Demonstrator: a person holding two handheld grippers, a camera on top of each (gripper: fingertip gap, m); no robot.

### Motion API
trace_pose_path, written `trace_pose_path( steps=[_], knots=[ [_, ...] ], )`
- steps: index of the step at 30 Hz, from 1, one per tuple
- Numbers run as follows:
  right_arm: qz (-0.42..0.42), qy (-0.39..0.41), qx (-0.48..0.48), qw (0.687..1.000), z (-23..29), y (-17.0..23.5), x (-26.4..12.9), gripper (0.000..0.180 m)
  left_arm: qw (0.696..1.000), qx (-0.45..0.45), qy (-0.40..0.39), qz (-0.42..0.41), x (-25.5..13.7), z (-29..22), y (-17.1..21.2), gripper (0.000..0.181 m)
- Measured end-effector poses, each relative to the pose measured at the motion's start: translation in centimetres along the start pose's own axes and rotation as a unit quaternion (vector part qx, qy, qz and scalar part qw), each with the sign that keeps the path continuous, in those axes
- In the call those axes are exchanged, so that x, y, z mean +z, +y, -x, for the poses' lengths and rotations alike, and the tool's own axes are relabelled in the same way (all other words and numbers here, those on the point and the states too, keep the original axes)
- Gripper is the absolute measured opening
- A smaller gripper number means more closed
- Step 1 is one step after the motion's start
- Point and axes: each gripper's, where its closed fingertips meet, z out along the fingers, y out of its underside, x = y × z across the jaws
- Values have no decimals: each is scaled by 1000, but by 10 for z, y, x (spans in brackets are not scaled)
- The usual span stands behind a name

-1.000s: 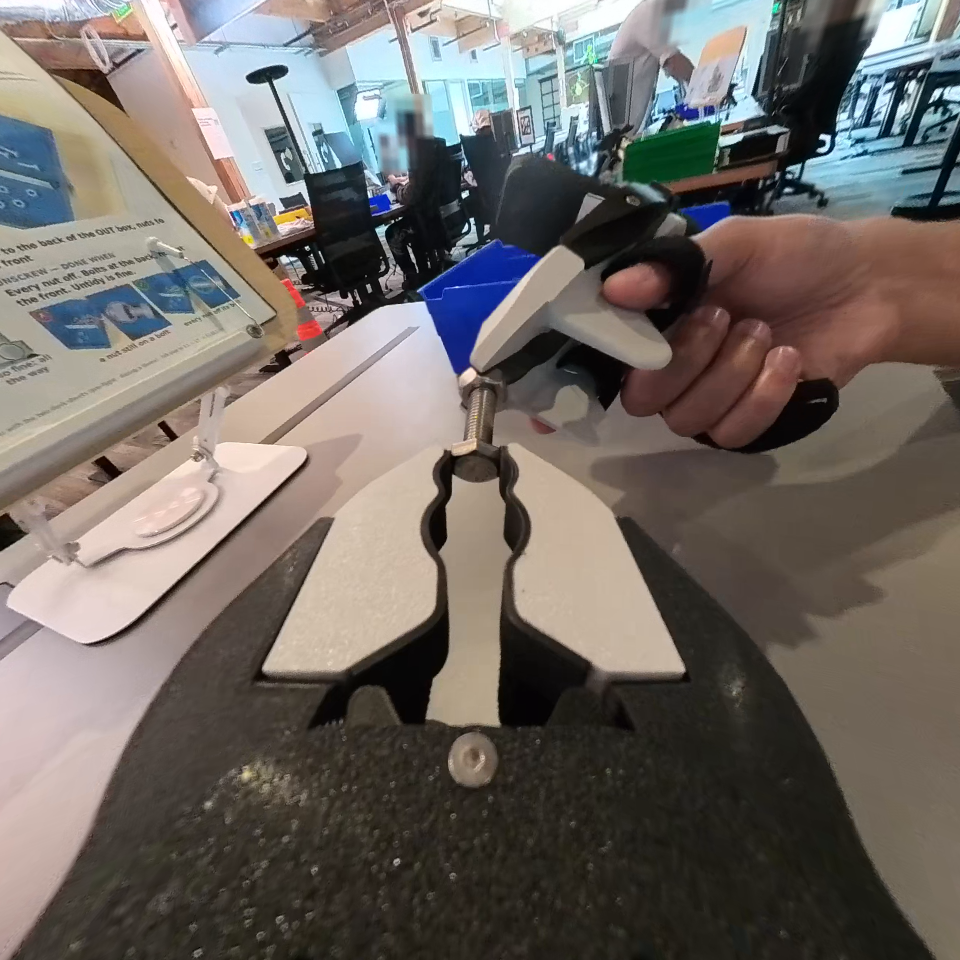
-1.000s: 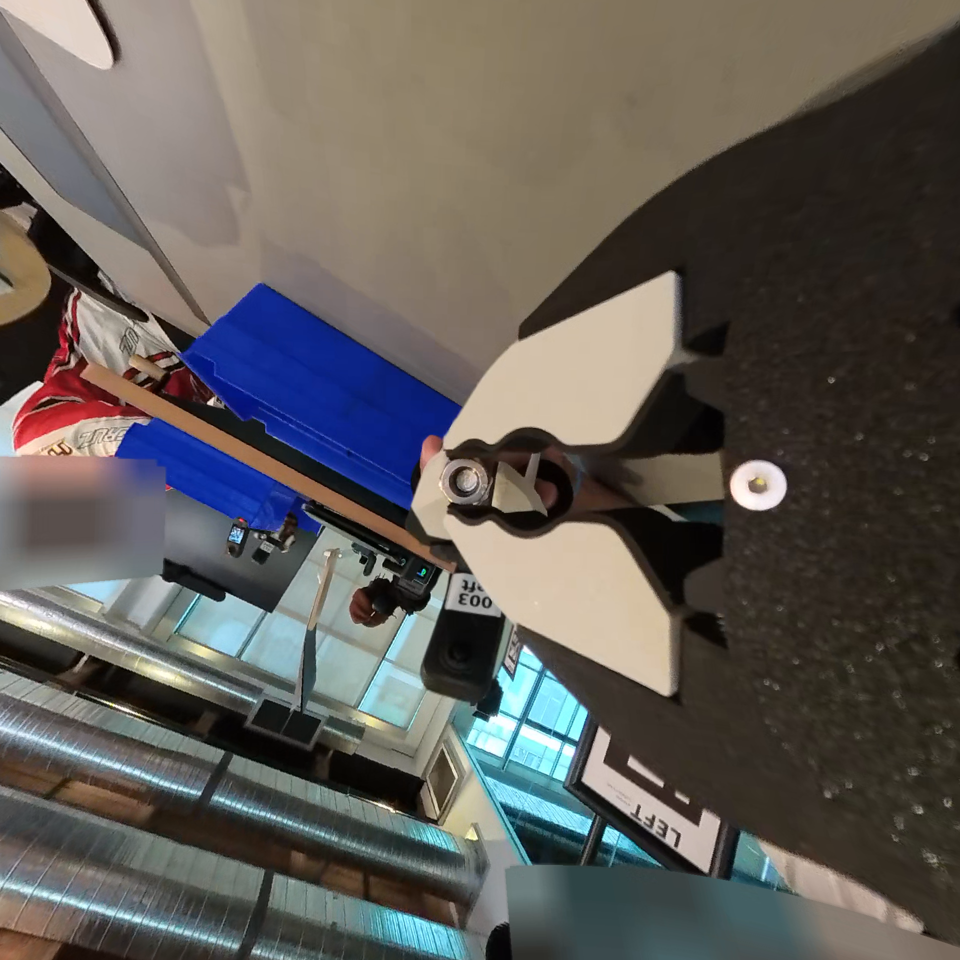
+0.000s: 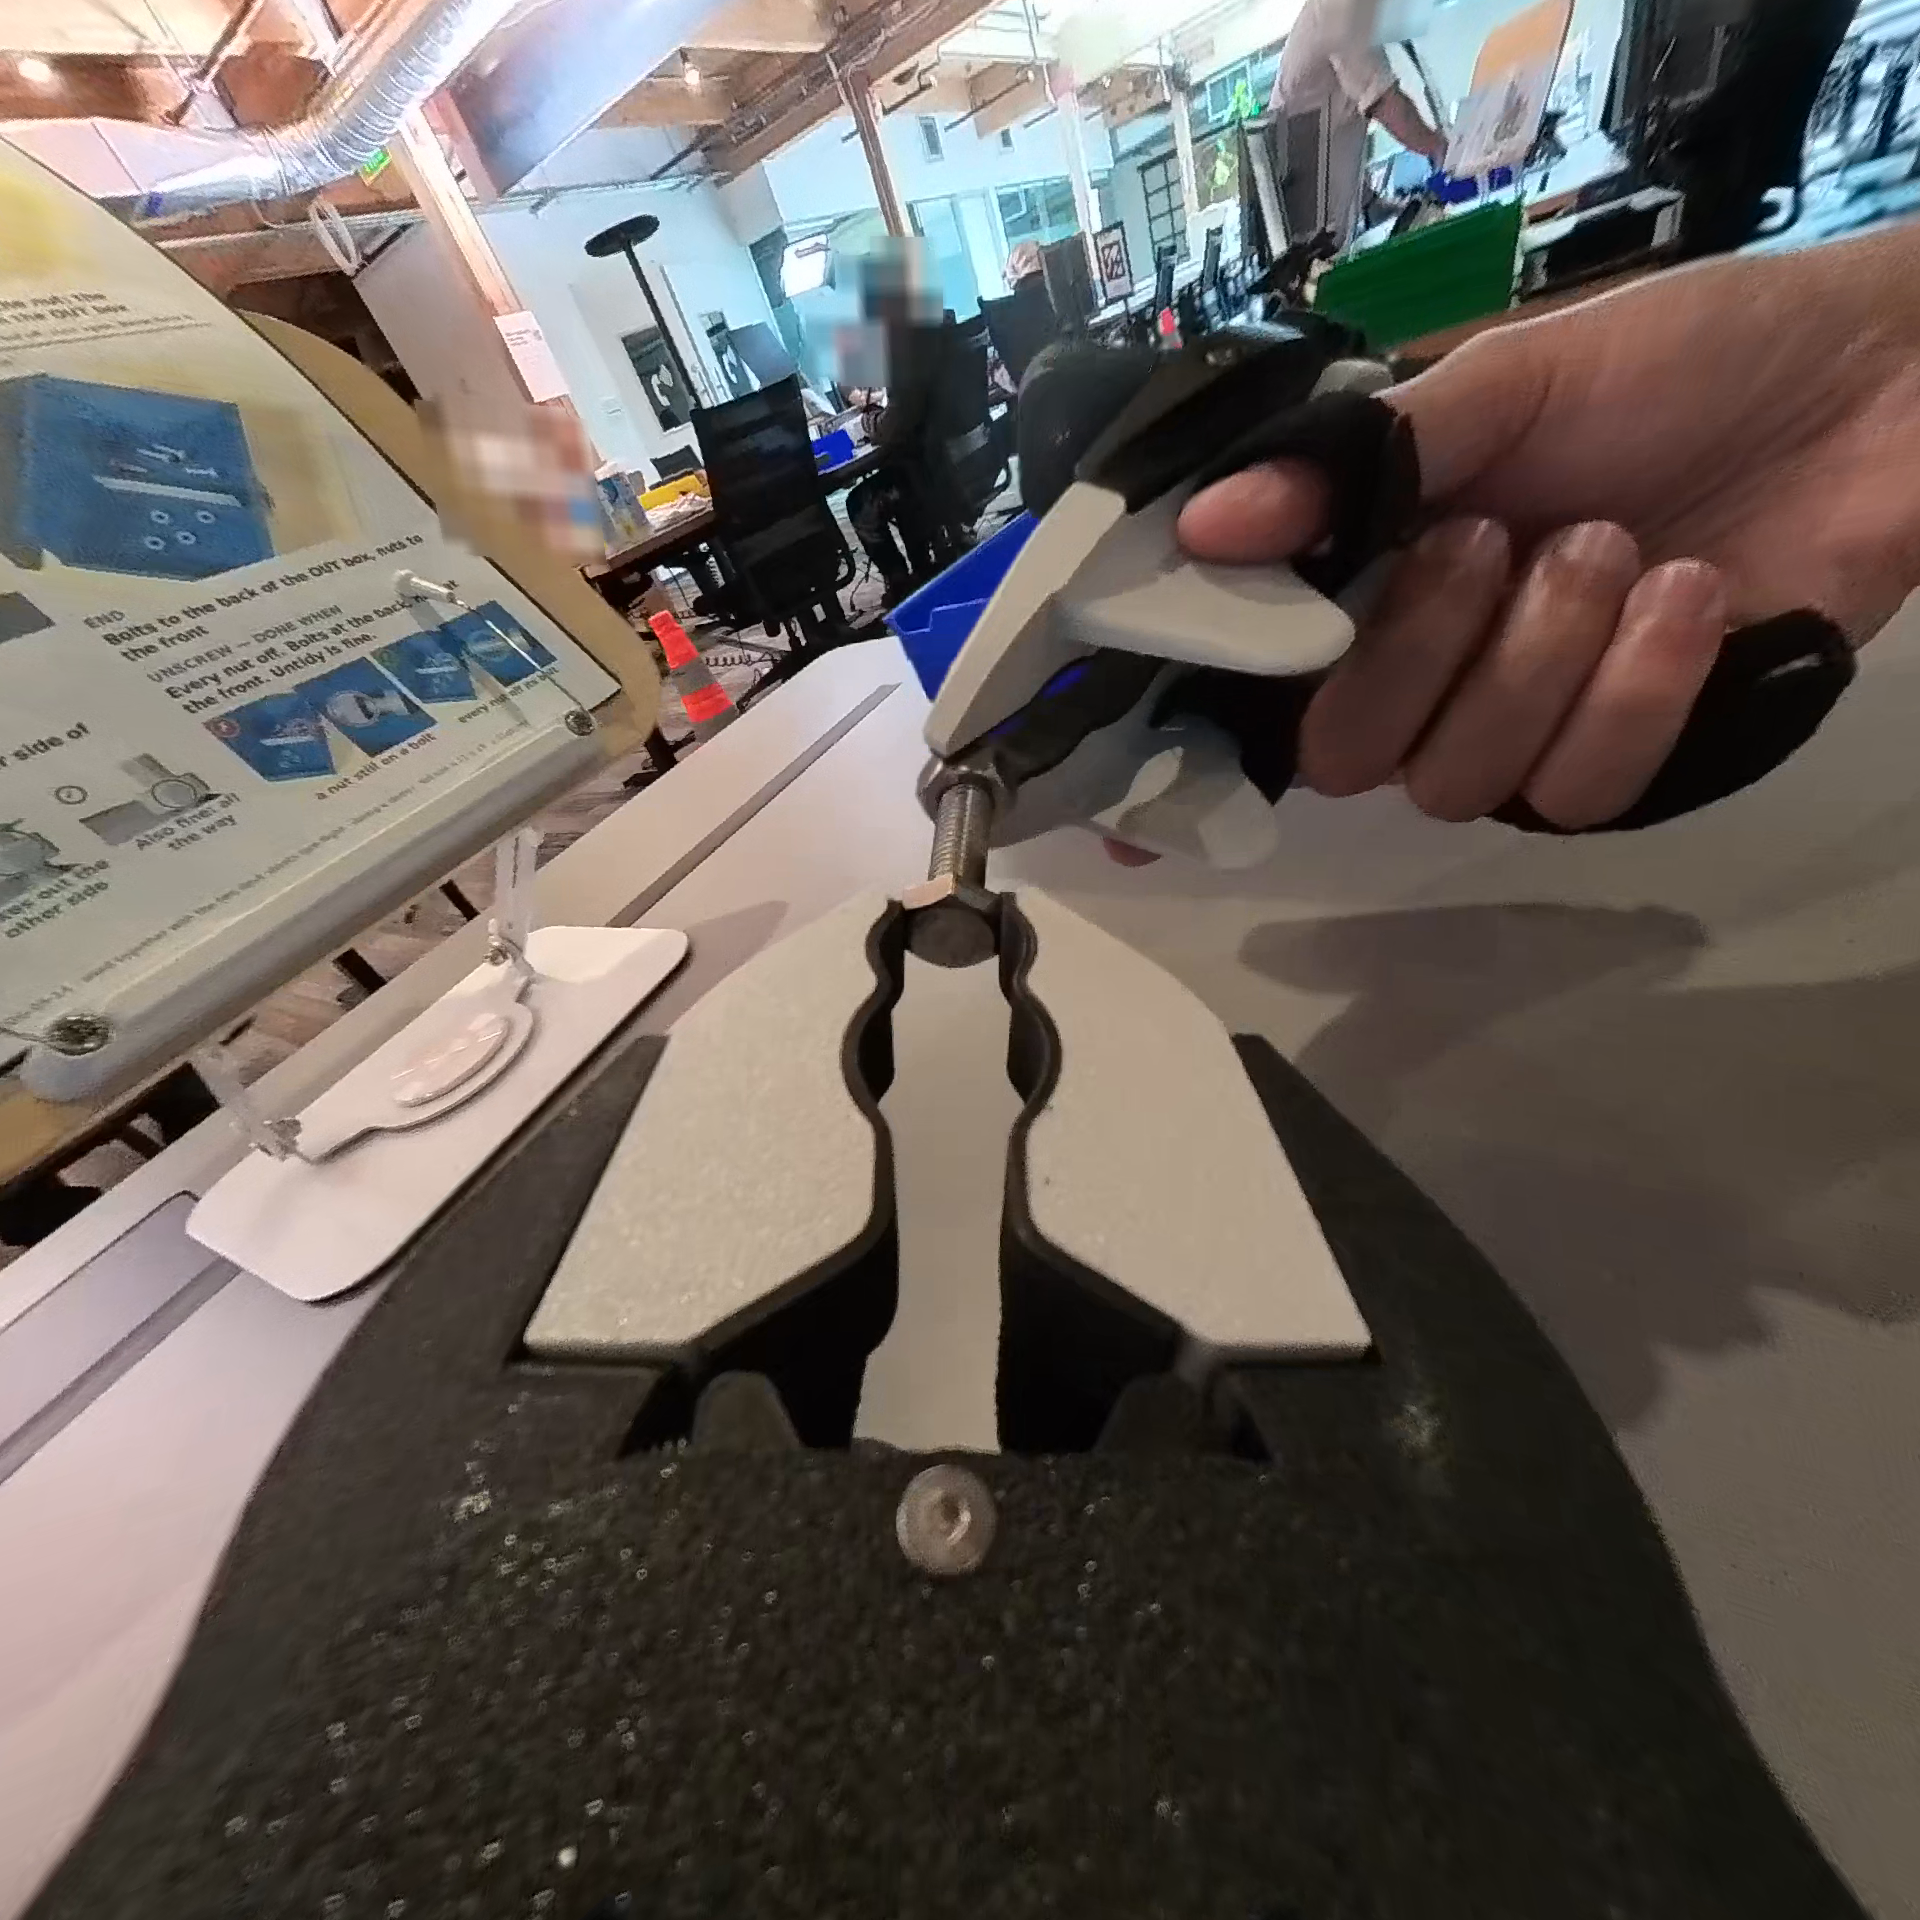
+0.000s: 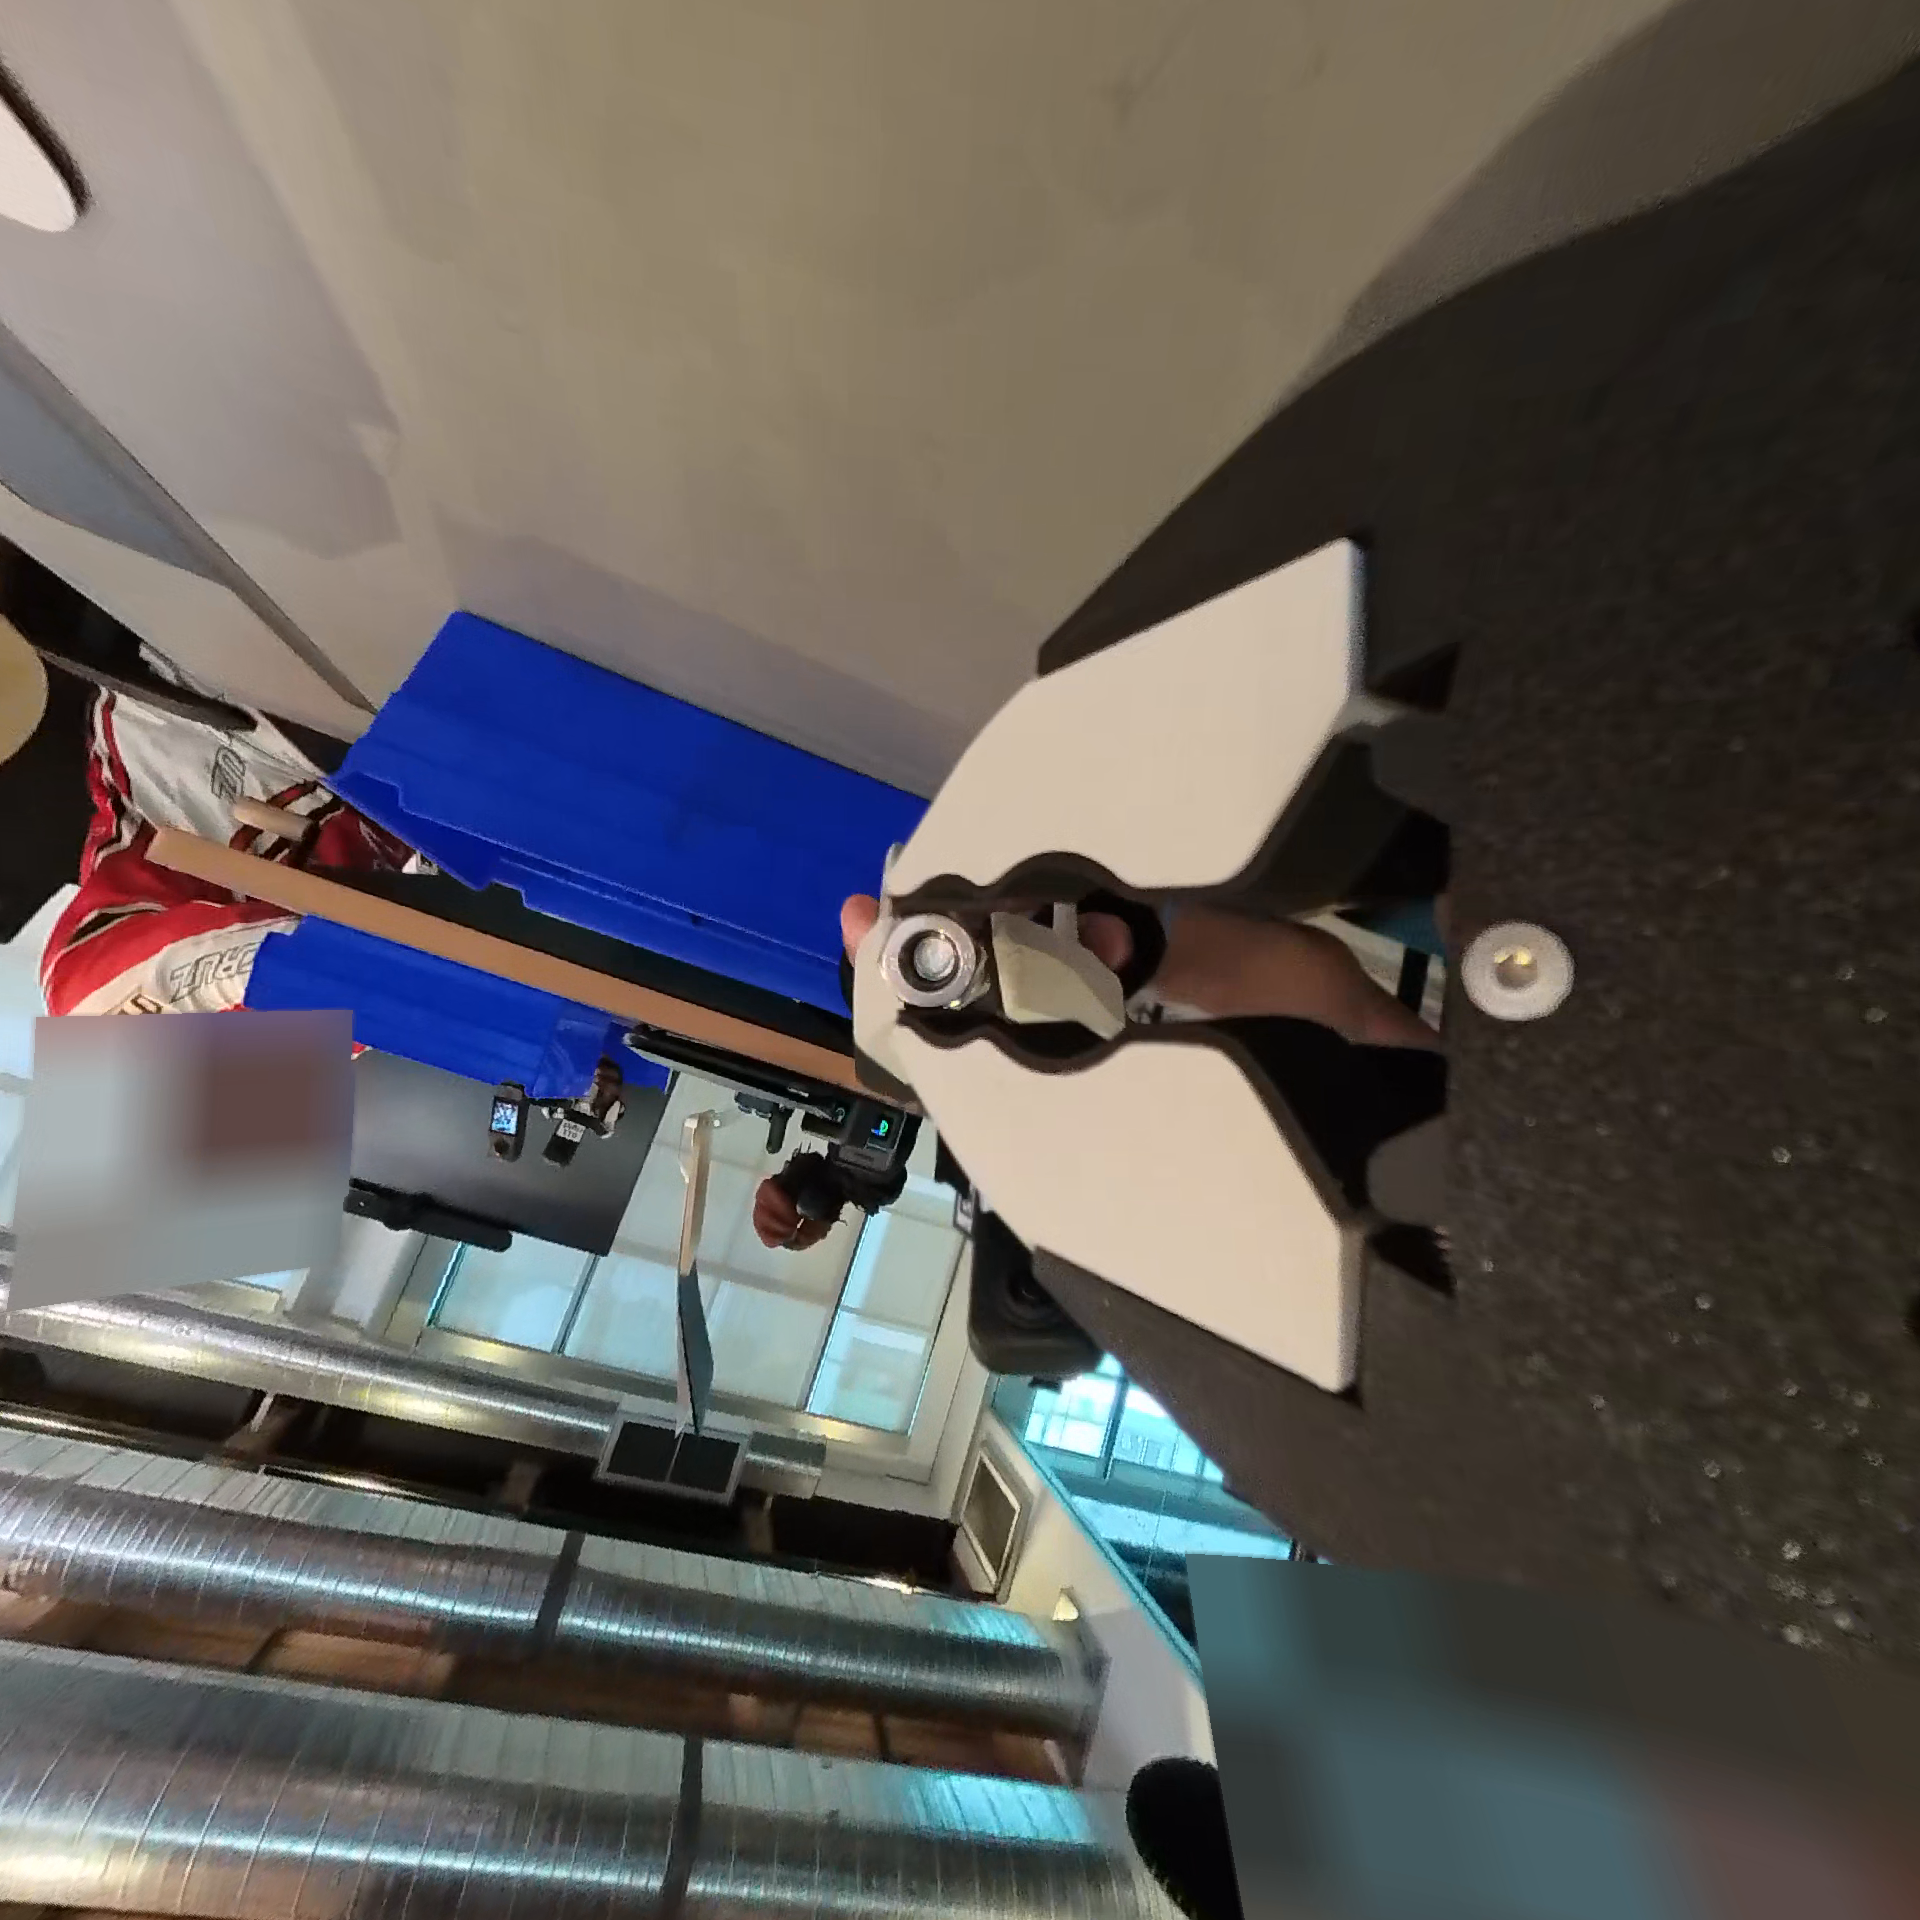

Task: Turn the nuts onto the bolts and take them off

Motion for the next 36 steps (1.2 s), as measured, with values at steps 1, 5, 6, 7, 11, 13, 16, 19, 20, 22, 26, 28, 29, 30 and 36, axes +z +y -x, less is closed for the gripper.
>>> trace_pose_path(
  steps=[1, 5, 6, 7, 11, 13, 16, 19, 20, 22, 26, 28, 29, 30, 36],
  knots=[
    [3, -2, 6, 1000, 1, 0, 0, 17, 1000, -8, 5, -2, 0, 0, -1, 17],
    [14, -11, 16, 1000, 7, 3, 2, 19, 1000, -27, 8, -12, -2, 3, -4, 17],
    [14, -15, 14, 1000, 9, 3, 2, 20, 999, -33, 8, -16, -3, 4, -5, 17],
    [16, -18, 12, 1000, 10, 4, 3, 21, 999, -41, 10, -19, -3, 5, -6, 17],
    [22, -47, -1, 999, 20, 8, 4, 22, 997, -67, 6, -24, -6, 13, -6, 17],
    [25, -51, -19, 998, 24, 10, 3, 22, 996, -82, 9, -30, -7, 15, -6, 17],
    [30, -57, -51, 997, 26, 11, 0, 23, 993, -107, 16, -43, -9, 17, -10, 17],
    [18, -27, -120, 992, 16, 1, -8, 22, 991, -122, 14, -46, -11, 22, -10, 17],
    [11, -11, -148, 989, 10, -3, -10, 23, 989, -138, 14, -46, -11, 24, -9, 17],
    [11, 44, -239, 970, -5, -6, -14, 24, 983, -176, 17, -43, -10, 29, -5, 17],
    [-6, 197, -461, 866, -42, -22, -32, 28, 961, -272, -26, -41, -11, 48, 11, 17],
    [-29, 268, -540, 797, -54, -26, -45, 27, 951, -299, -79, -16, -13, 60, 30, 17],
    [-23, 299, -560, 772, -63, -23, -49, 30, 949, -292, -115, 10, -14, 67, 42, 17],
    [-12, 323, -569, 756, -69, -17, -50, 32, 949, -280, -139, 31, -16, 72, 51, 17],
    [20, 337, -571, 748, -81, 4, -43, 34, 953, -301, -12, -9, -5, 42, 34, 17]
  ],
)
